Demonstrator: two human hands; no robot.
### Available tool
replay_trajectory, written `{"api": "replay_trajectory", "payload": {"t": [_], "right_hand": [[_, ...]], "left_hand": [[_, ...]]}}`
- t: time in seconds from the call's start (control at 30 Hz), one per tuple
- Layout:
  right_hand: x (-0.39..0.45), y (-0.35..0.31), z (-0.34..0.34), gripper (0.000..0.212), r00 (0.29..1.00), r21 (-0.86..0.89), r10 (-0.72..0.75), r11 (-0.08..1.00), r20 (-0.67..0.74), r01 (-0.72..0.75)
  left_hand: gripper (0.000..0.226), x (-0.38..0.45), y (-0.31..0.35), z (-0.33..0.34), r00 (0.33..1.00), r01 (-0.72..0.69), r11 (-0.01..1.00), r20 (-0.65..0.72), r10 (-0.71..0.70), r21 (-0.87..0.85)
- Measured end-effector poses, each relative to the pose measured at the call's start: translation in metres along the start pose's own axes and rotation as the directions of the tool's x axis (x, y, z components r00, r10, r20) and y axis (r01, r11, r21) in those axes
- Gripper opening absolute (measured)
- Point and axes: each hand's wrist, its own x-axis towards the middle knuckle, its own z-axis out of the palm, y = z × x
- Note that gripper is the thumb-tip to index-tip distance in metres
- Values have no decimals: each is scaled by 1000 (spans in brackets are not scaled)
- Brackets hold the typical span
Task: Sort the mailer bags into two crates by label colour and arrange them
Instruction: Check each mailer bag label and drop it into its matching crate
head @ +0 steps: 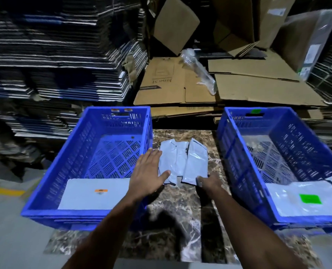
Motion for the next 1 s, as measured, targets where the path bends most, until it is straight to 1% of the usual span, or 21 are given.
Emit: {"api": "replay_trajectory", "payload": {"t": [0.07,0.1,0.13,0.2,0.3,0.37,0.4,0.47,0.57,0.63,0.7,0.73,0.77,0.8,0.83,0.87,0.93,1.0], "right_hand": [[5,-2,4,60,998,50,49,997,40,-51],[5,-4,6,59,996,55,65,996,64,-68],[6,-5,8,53,995,43,69,996,66,-72],[9,-5,14,49,994,11,92,996,55,-93],[19,-1,24,48,983,83,134,986,128,-145],[17,-4,28,32,978,104,128,984,166,-147],[16,-5,28,25,980,139,102,982,169,-126],[13,-7,24,22,985,216,65,971,162,-100],[5,3,7,13,985,272,-67,962,159,22],[-23,4,-11,9,964,338,-182,935,196,108],[-60,1,-31,11,926,407,-290,897,240,175],[-76,2,-39,12,904,425,-334,883,269,200],[-89,4,-45,14,878,440,-375,870,297,223],[-104,4,-53,17,853,449,-411,859,320,246],[-117,4,-59,23,831,457,-443,848,336,268],[-127,5,-64,28,817,449,-463,845,343,290],[-145,3,-75,32,793,432,-510,830,333,353],[-156,-2,-89,31,790,452,-544,802,282,391]], "left_hand": [[78,-1,0,-2,1000,14,999,-16,-15,-52],[77,-2,0,-3,1000,17,997,-21,-19,-75],[76,-2,0,-4,999,19,995,-27,-22,-96],[75,-2,-1,-5,999,21,991,-31,-25,-130],[74,-4,-2,-7,999,29,986,-23,-33,-165],[74,-5,-1,-8,999,30,985,-21,-34,-172],[73,-6,-1,-8,999,28,986,-22,-32,-165],[73,-6,1,-8,999,20,990,-22,-23,-143],[71,-5,2,-6,1000,17,994,-1,-17,-104],[67,-5,3,-3,1000,14,998,29,-12,-64],[63,-7,8,0,997,4,1000,80,-2,-28],[62,-8,14,0,994,10,996,106,-1,-85],[61,-11,22,1,990,49,972,140,-17,-230],[60,-14,31,3,985,105,899,171,-34,-426],[55,-18,40,5,979,159,784,197,-48,-600],[47,-21,49,8,979,184,678,195,-60,-712],[31,-28,62,16,983,183,569,154,-100,-801],[27,-34,72,20,981,189,454,153,-117,-871]]}}
